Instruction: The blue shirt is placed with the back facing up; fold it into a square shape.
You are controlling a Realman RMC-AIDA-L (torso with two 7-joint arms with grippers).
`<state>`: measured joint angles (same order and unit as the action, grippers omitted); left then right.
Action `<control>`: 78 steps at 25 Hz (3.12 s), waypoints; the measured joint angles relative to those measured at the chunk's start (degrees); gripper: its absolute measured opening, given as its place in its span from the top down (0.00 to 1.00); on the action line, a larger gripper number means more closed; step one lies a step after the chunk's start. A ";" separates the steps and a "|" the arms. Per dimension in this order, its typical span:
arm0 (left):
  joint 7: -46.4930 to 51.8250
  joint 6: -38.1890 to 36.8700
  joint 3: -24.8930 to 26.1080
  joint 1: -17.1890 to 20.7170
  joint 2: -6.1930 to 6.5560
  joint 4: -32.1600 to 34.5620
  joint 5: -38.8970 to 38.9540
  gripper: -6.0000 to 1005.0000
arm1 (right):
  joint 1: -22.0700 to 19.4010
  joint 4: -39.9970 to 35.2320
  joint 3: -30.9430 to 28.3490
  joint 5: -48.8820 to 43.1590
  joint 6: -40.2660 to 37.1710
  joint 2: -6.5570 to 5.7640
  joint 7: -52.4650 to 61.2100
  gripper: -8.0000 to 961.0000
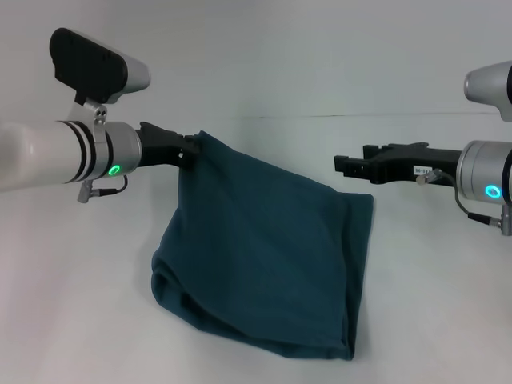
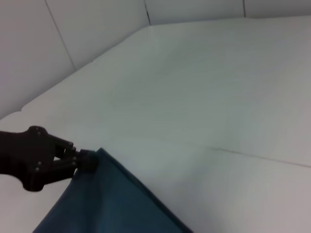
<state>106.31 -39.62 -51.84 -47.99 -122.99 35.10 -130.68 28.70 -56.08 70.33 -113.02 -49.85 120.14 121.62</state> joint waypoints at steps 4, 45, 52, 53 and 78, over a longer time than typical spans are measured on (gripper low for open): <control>-0.04 0.56 -0.01 0.19 0.12 0.04 0.02 0.94 | -0.75 0.05 0.00 1.19 -0.47 0.00 -0.10 0.31; -2.43 -21.17 -0.13 12.67 -0.91 22.97 3.47 0.32 | -1.48 -1.18 -1.52 4.39 -5.92 -0.32 -2.11 0.36; -8.56 -29.93 2.48 20.18 -1.02 28.70 14.55 0.25 | -1.27 -1.26 -2.50 4.38 -10.71 -0.18 -3.14 0.38; -8.77 -30.72 3.13 20.55 -1.02 28.59 14.94 0.25 | -1.20 -1.13 -2.30 4.38 -10.98 -0.14 -3.17 0.39; -14.27 -38.56 5.84 25.38 -1.38 26.10 26.17 0.25 | -0.11 -0.21 8.82 4.24 -12.75 -0.01 -3.48 0.59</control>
<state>92.04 -78.18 -45.99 -22.61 -124.37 61.20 -104.51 28.59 -56.29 79.16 -108.78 -62.60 120.13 118.14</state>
